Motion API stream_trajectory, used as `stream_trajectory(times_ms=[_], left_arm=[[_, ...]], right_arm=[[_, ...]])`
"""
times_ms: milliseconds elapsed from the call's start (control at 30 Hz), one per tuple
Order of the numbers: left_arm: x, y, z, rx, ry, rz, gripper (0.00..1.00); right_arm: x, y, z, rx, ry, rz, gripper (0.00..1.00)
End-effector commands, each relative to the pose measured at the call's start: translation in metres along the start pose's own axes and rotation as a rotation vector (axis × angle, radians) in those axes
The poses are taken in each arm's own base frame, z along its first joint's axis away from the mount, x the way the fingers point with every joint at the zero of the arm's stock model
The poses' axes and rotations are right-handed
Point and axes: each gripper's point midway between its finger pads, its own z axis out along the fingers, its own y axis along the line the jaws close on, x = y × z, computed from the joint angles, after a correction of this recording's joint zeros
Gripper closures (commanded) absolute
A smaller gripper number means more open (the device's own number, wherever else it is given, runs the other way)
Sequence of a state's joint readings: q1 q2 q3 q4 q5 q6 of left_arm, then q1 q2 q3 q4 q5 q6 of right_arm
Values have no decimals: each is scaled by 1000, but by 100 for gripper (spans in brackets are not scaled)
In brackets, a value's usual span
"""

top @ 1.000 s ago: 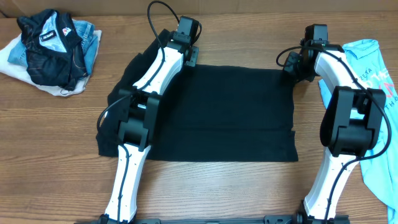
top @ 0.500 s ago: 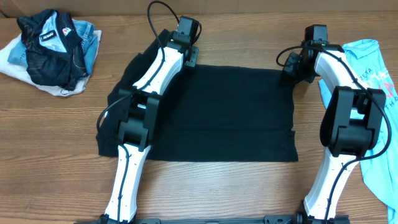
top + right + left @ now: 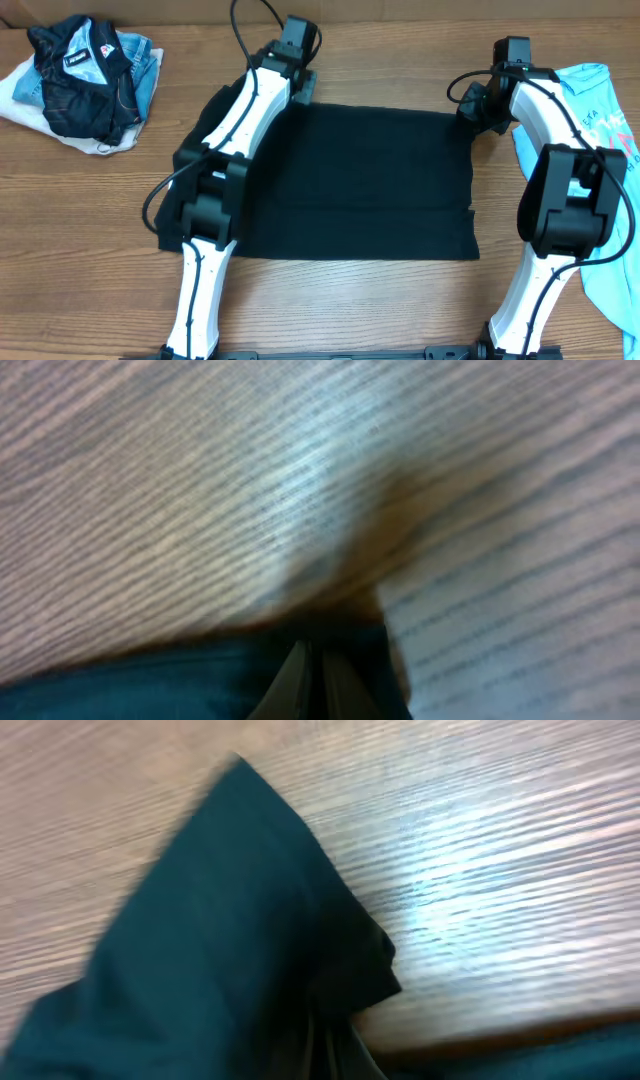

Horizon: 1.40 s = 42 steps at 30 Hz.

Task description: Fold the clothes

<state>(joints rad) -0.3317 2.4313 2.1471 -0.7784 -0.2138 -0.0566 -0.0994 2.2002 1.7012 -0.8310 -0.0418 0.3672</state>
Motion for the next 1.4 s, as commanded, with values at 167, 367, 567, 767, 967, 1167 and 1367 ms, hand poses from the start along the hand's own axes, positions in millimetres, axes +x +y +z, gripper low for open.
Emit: stream_trajectory(times_ms=[167, 367, 567, 767, 967, 1167, 1367], left_arm=[[3, 31, -39, -28, 36, -97, 96], [34, 52, -39, -59, 165, -166, 96], [56, 72, -43, -83, 253, -194, 96], [75, 94, -57, -184, 330, -170, 96], [81, 99, -80, -194, 358, -161, 96], [90, 101, -107, -192, 396, -171, 96], [111, 87, -116, -112, 497, -179, 96]], right_arm=[[-11, -3, -34, 14, -47, 50, 96], [-4, -9, -51, 42, -35, 126, 96], [7, -12, -61, 57, -1, 140, 96], [19, -17, -66, 80, 40, 172, 96], [25, -18, -76, 84, 56, 199, 96], [29, -18, -96, 78, 51, 198, 96], [46, -26, -101, 115, 113, 201, 96]])
